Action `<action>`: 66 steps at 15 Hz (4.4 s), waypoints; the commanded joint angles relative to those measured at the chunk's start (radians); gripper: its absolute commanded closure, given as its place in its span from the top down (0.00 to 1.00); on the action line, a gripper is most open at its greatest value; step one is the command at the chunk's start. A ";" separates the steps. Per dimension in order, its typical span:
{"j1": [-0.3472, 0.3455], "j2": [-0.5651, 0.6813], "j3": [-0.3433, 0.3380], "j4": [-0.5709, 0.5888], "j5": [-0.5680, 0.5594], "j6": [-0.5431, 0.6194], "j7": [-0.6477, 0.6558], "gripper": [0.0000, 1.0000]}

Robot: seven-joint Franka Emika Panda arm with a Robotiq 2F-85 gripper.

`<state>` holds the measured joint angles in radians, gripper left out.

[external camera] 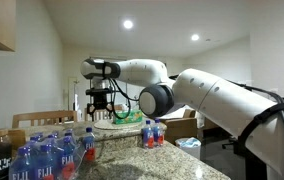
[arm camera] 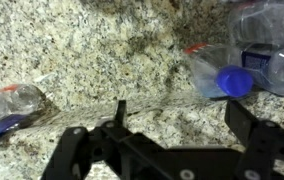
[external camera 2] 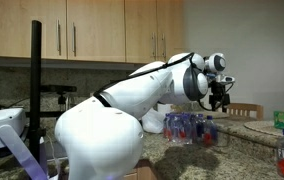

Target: Move the water bottles to the left

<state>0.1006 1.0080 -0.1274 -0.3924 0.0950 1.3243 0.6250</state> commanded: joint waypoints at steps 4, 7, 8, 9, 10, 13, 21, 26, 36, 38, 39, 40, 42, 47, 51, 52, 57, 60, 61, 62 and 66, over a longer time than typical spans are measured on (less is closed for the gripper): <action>-0.082 -0.040 0.020 -0.041 0.018 -0.073 -0.138 1.00; -0.117 -0.042 0.018 -0.037 0.017 -0.115 -0.160 1.00; -0.129 -0.042 0.017 -0.035 0.015 -0.125 -0.171 1.00; -0.140 -0.043 0.018 -0.036 0.015 -0.139 -0.183 1.00; -0.157 -0.041 0.019 -0.036 0.015 -0.152 -0.207 1.00; -0.195 -0.041 0.019 -0.033 0.015 -0.186 -0.258 1.00; -0.265 -0.020 0.011 -0.013 0.001 -0.233 -0.385 1.00; -0.309 0.006 0.009 -0.001 -0.001 -0.242 -0.464 1.00; -0.391 0.029 0.034 0.001 -0.048 -0.243 -0.553 1.00; -0.404 0.031 0.032 0.006 -0.054 -0.254 -0.581 1.00; -0.404 0.033 0.031 0.007 -0.059 -0.254 -0.593 1.00; -0.407 0.038 0.030 0.009 -0.065 -0.249 -0.611 1.00; -0.410 0.042 0.031 0.011 -0.072 -0.247 -0.630 1.00; -0.414 0.055 0.031 0.010 -0.081 -0.255 -0.688 1.00; -0.410 0.058 0.031 0.017 -0.091 -0.244 -0.717 1.00; -0.408 0.055 0.031 0.015 -0.092 -0.240 -0.726 0.75; -0.393 0.054 0.033 0.005 -0.098 -0.237 -0.758 0.47; -0.390 0.054 0.036 0.008 -0.099 -0.232 -0.767 0.28; -0.393 0.054 0.036 0.008 -0.101 -0.231 -0.773 0.20; -0.397 0.050 0.034 0.008 -0.103 -0.234 -0.778 0.15; -0.395 0.052 0.035 0.007 -0.109 -0.233 -0.773 0.09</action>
<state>-0.2922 1.0751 -0.1021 -0.3702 0.0127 1.0906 -0.1169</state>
